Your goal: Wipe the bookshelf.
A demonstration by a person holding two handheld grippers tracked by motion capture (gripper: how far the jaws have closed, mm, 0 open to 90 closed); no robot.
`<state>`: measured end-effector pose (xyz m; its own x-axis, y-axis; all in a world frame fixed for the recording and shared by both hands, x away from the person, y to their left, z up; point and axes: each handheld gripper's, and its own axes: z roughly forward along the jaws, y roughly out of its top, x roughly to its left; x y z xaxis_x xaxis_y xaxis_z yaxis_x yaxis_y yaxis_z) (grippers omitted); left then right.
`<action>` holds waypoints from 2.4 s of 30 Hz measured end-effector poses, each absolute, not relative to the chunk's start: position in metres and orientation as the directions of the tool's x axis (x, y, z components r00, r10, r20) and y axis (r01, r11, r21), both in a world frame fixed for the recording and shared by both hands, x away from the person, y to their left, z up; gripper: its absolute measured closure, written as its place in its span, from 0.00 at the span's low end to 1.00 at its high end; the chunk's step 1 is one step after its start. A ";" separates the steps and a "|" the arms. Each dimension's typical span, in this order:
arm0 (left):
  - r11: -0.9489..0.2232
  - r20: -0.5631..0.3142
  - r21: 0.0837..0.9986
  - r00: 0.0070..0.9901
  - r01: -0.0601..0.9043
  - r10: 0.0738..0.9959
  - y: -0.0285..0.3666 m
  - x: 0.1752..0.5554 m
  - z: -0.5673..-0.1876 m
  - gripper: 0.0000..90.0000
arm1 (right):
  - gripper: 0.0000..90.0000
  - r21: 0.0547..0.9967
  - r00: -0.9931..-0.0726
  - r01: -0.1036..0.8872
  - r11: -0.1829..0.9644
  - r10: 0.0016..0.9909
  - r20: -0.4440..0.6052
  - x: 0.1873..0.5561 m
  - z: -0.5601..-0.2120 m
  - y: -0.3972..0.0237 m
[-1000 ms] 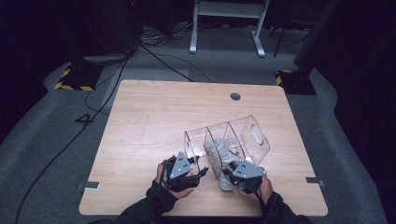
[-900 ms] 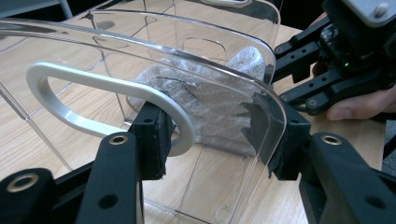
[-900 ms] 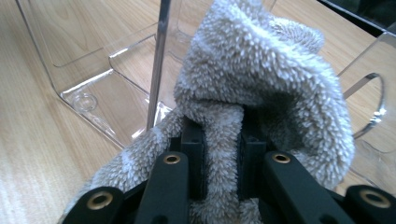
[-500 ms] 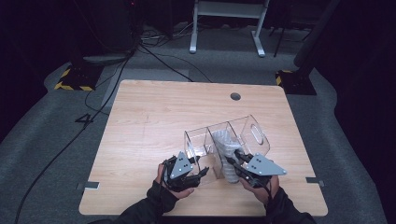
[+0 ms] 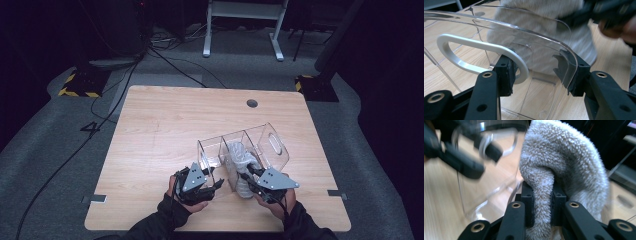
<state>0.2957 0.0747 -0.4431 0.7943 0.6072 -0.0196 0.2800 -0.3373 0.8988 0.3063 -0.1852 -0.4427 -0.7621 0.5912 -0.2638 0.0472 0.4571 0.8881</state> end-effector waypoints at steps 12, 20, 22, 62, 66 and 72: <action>-0.339 -0.019 0.898 0.795 0.280 0.606 0.075 0.296 -0.443 0.55 | 0.87 0.790 -0.784 0.190 0.583 0.575 -0.235 0.321 -0.488 -0.182; -0.341 -0.017 0.898 0.797 0.277 0.603 0.074 0.296 -0.443 0.55 | 0.88 0.758 -0.704 0.153 0.634 0.609 -0.366 0.318 -0.478 -0.176; -0.342 -0.016 0.898 0.798 0.276 0.602 0.074 0.296 -0.443 0.55 | 0.88 0.754 -0.672 0.117 0.647 0.610 -0.419 0.312 -0.471 -0.174; -0.331 -0.026 0.901 0.796 0.281 0.604 0.072 0.297 -0.444 0.55 | 0.88 0.672 -0.648 0.112 0.732 0.567 -0.509 0.317 -0.490 -0.161; -0.333 -0.024 0.901 0.798 0.279 0.603 0.072 0.297 -0.444 0.55 | 0.88 0.694 -0.615 0.108 0.711 0.597 -0.516 0.320 -0.477 -0.163; -0.333 -0.025 0.900 0.797 0.280 0.603 0.071 0.297 -0.444 0.55 | 0.88 0.715 -0.559 0.074 0.696 0.622 -0.548 0.313 -0.464 -0.168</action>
<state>0.2967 0.0715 -0.4437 0.7975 0.6028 -0.0251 0.2800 -0.3329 0.9004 0.3134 -0.1681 -0.4643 -0.5590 0.6223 -0.5480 0.0740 0.6957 0.7146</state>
